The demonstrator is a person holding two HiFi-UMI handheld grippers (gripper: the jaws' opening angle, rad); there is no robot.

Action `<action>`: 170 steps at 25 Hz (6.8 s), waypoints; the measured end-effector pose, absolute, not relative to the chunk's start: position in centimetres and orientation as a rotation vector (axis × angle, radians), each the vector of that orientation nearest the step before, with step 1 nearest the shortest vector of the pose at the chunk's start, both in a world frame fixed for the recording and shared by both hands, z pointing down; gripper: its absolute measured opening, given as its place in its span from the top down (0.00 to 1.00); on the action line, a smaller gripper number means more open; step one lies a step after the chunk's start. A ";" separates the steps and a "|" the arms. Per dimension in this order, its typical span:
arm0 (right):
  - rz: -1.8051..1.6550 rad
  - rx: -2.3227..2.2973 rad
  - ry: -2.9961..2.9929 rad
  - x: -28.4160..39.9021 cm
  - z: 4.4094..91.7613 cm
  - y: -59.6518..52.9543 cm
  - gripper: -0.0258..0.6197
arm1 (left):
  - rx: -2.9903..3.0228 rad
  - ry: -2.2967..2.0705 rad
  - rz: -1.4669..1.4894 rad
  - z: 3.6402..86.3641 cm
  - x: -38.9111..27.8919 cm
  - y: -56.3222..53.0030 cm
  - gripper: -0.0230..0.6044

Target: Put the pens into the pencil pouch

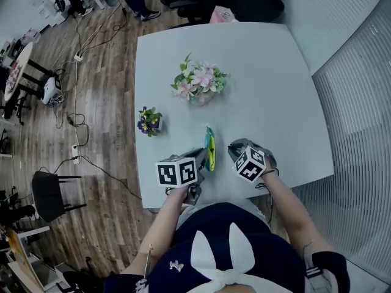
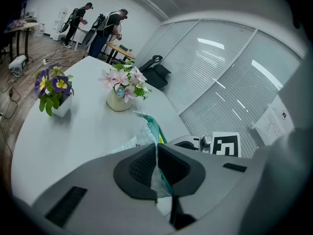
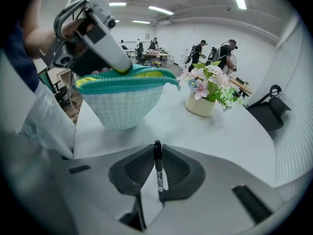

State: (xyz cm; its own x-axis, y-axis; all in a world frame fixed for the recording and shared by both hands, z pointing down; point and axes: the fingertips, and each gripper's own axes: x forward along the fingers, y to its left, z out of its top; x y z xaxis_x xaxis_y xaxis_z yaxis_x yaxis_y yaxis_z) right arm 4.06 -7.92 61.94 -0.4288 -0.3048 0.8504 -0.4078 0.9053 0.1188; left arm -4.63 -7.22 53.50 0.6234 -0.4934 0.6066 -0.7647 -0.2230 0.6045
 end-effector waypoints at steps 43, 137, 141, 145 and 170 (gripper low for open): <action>0.589 0.969 -2.647 4.4 45.1 -9.0 0.88 | 1.911 -1.015 0.343 52.5 -3.8 -7.3 0.91; 0.506 0.807 -2.511 0.0 50.2 -9.8 0.87 | 1.923 -0.967 0.328 51.9 -2.9 -7.5 0.91; 0.521 0.821 -2.510 0.3 50.3 -9.8 0.87 | 1.921 -0.982 0.334 52.0 -3.4 -7.8 0.91; 0.534 0.830 -2.506 0.5 50.6 -9.9 0.87 | 1.914 -1.008 0.325 52.0 -4.2 -8.6 0.91; 0.649 0.921 -2.397 5.6 53.1 -9.9 0.88 | 1.922 -0.998 0.772 62.6 -0.2 -10.1 0.91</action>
